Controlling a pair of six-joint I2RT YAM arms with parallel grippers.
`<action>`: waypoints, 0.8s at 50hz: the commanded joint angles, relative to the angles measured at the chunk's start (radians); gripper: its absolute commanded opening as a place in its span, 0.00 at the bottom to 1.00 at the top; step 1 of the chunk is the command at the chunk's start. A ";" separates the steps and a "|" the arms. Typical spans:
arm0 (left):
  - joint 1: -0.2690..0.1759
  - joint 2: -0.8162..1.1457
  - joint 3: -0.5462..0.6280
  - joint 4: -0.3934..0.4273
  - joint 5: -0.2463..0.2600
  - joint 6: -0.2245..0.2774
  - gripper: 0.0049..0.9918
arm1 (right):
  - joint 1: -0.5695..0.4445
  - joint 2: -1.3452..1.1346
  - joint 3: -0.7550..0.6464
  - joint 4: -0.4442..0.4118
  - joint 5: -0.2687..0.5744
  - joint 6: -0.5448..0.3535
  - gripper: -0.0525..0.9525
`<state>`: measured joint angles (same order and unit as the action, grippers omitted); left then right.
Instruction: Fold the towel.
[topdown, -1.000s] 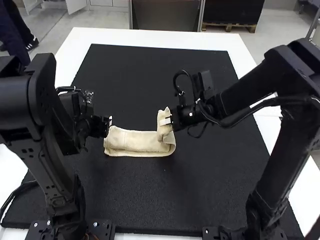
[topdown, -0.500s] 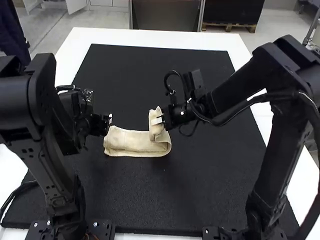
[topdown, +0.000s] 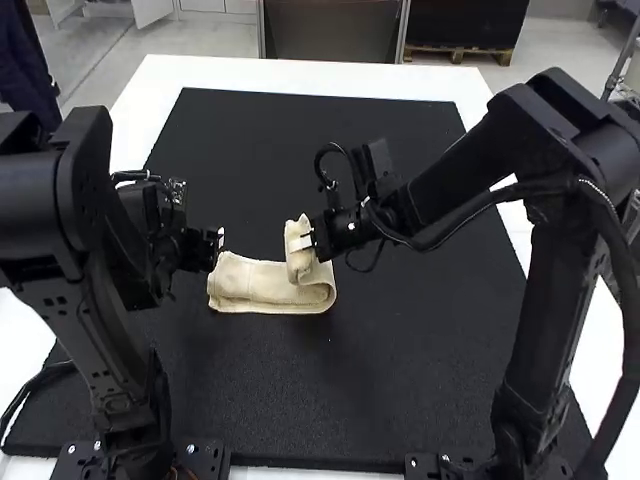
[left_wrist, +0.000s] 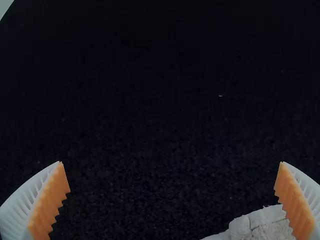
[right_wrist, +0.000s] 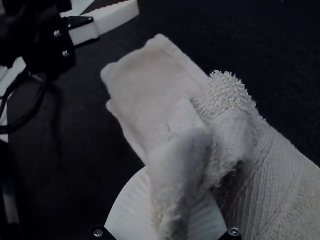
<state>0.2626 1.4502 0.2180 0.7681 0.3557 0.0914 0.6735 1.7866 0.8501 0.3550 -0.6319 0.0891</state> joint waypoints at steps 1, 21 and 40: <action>0.009 0.006 -0.011 0.005 0.009 -0.009 0.97 | 0.018 0.016 0.040 0.012 -0.012 0.011 0.03; 0.046 0.004 -0.011 0.005 0.011 -0.005 0.97 | 0.029 0.059 0.092 0.012 -0.014 0.011 0.03; 0.101 0.003 -0.014 0.008 0.031 0.002 0.97 | 0.069 0.100 0.141 0.012 -0.014 0.015 0.03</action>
<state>0.3492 1.4502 0.2180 0.7681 0.3668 0.0891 0.7238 1.8713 0.9573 0.3588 -0.6319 0.0948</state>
